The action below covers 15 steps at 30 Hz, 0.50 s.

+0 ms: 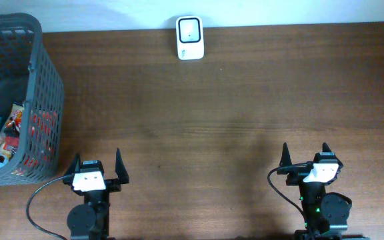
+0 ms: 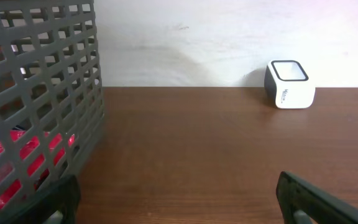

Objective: Scan the item barcode
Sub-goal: 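Reach the left gripper into the grey basket toward the Listerine bottle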

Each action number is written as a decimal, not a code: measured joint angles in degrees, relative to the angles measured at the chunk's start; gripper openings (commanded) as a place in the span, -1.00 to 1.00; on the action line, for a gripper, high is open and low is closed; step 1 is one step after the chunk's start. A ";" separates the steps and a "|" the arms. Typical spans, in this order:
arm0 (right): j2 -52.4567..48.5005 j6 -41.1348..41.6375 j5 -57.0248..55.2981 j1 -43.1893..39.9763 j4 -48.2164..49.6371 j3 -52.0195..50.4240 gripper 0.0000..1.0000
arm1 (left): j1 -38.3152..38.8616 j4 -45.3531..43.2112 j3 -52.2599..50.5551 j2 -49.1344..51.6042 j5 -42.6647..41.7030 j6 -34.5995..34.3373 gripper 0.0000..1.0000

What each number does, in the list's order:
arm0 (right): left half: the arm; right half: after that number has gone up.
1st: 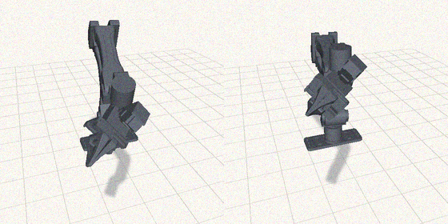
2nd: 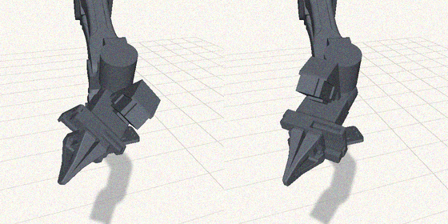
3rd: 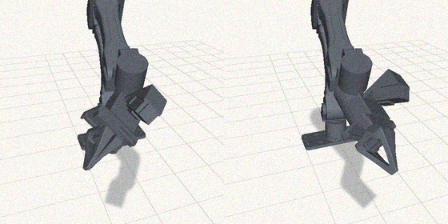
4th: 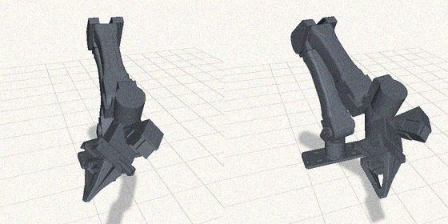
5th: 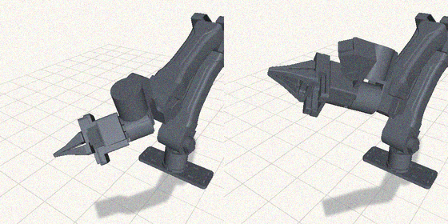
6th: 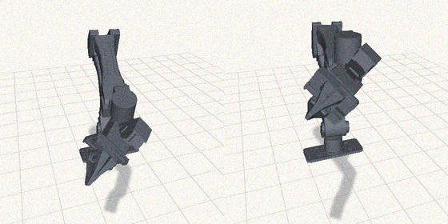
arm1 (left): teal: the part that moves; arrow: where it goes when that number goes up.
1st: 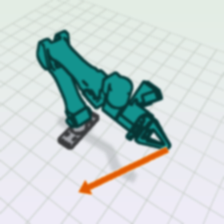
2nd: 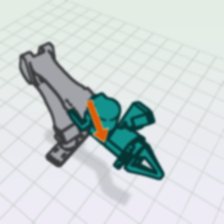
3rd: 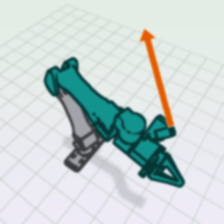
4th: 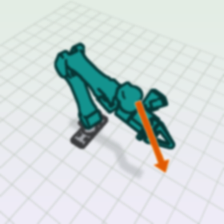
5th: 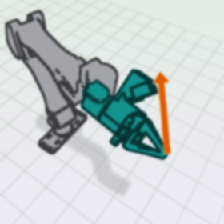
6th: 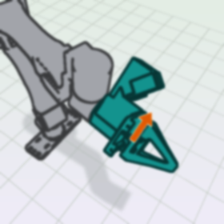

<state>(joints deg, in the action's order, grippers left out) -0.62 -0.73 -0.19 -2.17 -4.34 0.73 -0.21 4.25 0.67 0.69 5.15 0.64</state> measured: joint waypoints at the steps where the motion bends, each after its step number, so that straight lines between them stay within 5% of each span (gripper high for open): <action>1: 0.00 0.02 0.00 0.00 0.00 0.00 0.97 | 0.00 0.02 0.00 0.00 0.00 0.00 0.98; 3: 0.00 0.04 0.00 0.04 -0.02 0.00 0.97 | -0.35 -30.01 1.49 0.00 -30.08 -2.10 0.98; 5: 0.00 0.04 0.00 0.09 0.02 0.00 0.97 | -0.24 -38.56 0.81 -0.17 -41.51 -4.74 0.98; 11: 0.00 0.04 -0.02 0.09 0.00 0.00 0.97 | -0.24 -40.79 3.08 -0.20 -49.09 -7.06 0.98; 15: 0.00 0.02 0.00 0.09 0.00 0.00 0.97 | -0.24 -30.29 10.21 1.46 -48.11 -7.30 0.98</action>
<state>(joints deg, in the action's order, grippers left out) -0.62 -0.71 -0.19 -2.09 -4.34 0.73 -0.45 -26.04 10.87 2.15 -42.96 -6.66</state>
